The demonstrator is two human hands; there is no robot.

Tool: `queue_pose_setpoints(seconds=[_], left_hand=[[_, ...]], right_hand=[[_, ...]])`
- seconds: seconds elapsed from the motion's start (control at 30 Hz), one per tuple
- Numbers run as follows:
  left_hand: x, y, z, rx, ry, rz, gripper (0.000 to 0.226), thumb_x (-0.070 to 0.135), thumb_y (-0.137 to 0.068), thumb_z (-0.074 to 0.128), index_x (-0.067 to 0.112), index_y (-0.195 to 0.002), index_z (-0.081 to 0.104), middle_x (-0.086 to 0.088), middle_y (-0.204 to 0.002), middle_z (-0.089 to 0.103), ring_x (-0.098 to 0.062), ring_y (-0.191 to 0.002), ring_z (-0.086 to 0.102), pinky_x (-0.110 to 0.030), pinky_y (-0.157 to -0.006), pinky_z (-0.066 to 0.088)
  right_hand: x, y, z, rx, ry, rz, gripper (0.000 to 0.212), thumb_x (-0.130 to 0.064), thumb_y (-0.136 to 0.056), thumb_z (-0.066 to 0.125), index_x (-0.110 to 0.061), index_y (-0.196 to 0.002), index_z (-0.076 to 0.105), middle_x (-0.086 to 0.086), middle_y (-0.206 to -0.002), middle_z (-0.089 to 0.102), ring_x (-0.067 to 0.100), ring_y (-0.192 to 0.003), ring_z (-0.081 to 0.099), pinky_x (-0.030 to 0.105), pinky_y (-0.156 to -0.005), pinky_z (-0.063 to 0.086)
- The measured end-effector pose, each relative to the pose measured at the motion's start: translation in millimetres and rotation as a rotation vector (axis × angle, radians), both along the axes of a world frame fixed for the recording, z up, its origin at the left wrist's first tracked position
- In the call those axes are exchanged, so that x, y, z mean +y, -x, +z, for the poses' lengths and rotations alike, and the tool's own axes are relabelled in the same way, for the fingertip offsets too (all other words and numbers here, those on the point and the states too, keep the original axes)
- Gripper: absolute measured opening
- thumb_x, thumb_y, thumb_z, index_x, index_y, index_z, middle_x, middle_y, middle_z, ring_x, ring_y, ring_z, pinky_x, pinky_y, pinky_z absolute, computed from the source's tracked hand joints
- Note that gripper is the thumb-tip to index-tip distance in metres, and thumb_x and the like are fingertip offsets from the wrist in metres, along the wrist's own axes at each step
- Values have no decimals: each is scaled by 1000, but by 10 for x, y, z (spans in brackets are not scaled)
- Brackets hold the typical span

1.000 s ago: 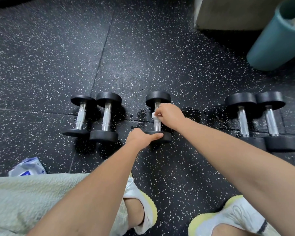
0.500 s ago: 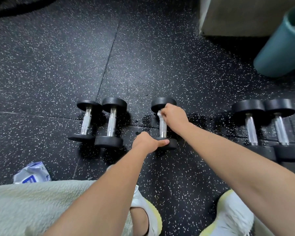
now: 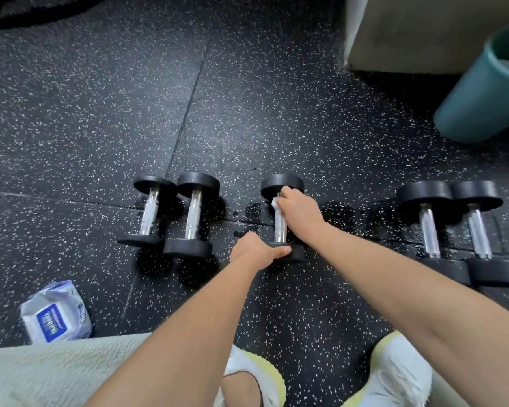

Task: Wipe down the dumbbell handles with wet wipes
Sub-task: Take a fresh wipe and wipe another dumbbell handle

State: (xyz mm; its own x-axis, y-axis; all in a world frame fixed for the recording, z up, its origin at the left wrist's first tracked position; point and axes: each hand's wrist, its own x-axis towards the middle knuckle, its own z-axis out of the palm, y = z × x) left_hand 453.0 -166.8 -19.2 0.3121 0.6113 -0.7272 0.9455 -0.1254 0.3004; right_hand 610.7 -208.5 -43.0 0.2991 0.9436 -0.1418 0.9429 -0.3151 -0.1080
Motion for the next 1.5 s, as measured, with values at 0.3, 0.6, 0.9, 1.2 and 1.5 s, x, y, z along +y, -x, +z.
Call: queue_pose_setpoints(seconds=[0.3, 0.6, 0.9, 1.2, 1.5], left_hand=[[71, 106, -72, -43, 27, 76, 94, 76, -69, 80, 8, -129, 52, -3, -118, 65, -24, -100, 60, -35, -80, 49], [69, 68, -59, -18, -9, 19, 74, 78, -68, 79, 14, -93, 52, 1, -87, 62, -21, -81, 61, -33, -57, 38], [-33, 29, 83, 9, -36, 45, 73, 73, -71, 80, 13, -103, 55, -3, -94, 71, -23, -88, 69, -32, -58, 41], [48, 130, -17, -4, -83, 83, 70, 70, -73, 81, 12, -105, 57, -4, -103, 68, -24, -88, 62, -33, -59, 40], [101, 169, 31, -20, -70, 101, 66, 64, -73, 85, 12, -103, 60, -3, -93, 71, -22, -84, 67, -34, -66, 51]], right_hand=[[-227, 122, -9, 96, 19, 146, 11, -18, -87, 66, -18, -95, 73, 1, -100, 58, 27, -88, 62, 33, -59, 38], [158, -81, 74, 60, -16, -47, 13, -9, -94, 56, -10, -98, 68, 8, -101, 54, 31, -86, 59, 39, -62, 42], [-173, 139, 99, 129, 28, 32, 12, -12, -92, 64, -15, -101, 71, 4, -104, 59, 28, -89, 63, 36, -65, 46], [-175, 177, -30, 258, -57, -54, 9, -16, -90, 63, -14, -90, 71, 1, -90, 57, 27, -75, 58, 34, -60, 37], [-58, 67, 66, 346, -12, 40, 15, -30, -94, 67, -24, -96, 80, -5, -95, 66, 22, -82, 64, 37, -71, 53]])
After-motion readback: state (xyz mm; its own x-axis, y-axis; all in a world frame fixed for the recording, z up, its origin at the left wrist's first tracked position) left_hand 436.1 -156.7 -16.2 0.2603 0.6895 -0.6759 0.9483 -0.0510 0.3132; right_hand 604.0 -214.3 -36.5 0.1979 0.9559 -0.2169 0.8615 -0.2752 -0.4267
